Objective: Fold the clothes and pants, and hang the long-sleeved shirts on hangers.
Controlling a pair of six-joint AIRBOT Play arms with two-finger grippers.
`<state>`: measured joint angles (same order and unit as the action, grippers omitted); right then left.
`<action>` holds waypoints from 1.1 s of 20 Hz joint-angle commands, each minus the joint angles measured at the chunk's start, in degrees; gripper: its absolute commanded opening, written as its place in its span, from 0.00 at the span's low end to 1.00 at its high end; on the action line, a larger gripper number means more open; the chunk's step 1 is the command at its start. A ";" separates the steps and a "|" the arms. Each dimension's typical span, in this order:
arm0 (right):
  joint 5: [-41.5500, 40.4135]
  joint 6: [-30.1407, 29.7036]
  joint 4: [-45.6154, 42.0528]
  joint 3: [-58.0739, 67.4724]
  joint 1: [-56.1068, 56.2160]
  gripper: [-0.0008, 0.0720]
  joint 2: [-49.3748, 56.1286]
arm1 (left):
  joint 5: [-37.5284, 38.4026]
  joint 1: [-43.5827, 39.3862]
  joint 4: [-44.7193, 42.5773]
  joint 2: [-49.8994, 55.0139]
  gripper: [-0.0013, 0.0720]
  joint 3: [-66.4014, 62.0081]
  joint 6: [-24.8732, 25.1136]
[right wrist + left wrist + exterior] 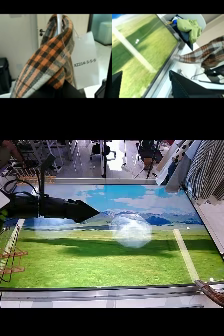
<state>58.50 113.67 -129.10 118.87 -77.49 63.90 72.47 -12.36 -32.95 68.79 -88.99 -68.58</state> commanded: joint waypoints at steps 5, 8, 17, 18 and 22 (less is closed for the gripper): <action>-14.86 5.68 11.78 0.15 -21.09 0.05 6.62 | 5.16 0.26 2.43 -0.04 0.87 -0.04 -0.46; -14.19 4.98 13.73 -0.81 -21.79 0.05 7.89 | 5.20 0.24 6.62 -0.04 0.87 -0.04 -0.44; -12.04 4.74 27.87 -1.55 -21.07 0.97 2.27 | 5.38 0.22 9.62 0.09 0.87 -0.02 -0.39; -12.87 4.74 32.50 -1.55 -20.37 0.96 0.28 | 5.51 0.22 9.16 0.09 0.87 -0.04 -0.28; -9.40 -10.38 51.10 -1.55 -11.04 0.97 -6.27 | 9.86 0.26 3.67 0.07 0.87 -0.04 1.38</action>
<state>45.76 113.34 -92.49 117.36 -93.80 61.76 79.46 -12.14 -25.67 68.84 -88.99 -68.05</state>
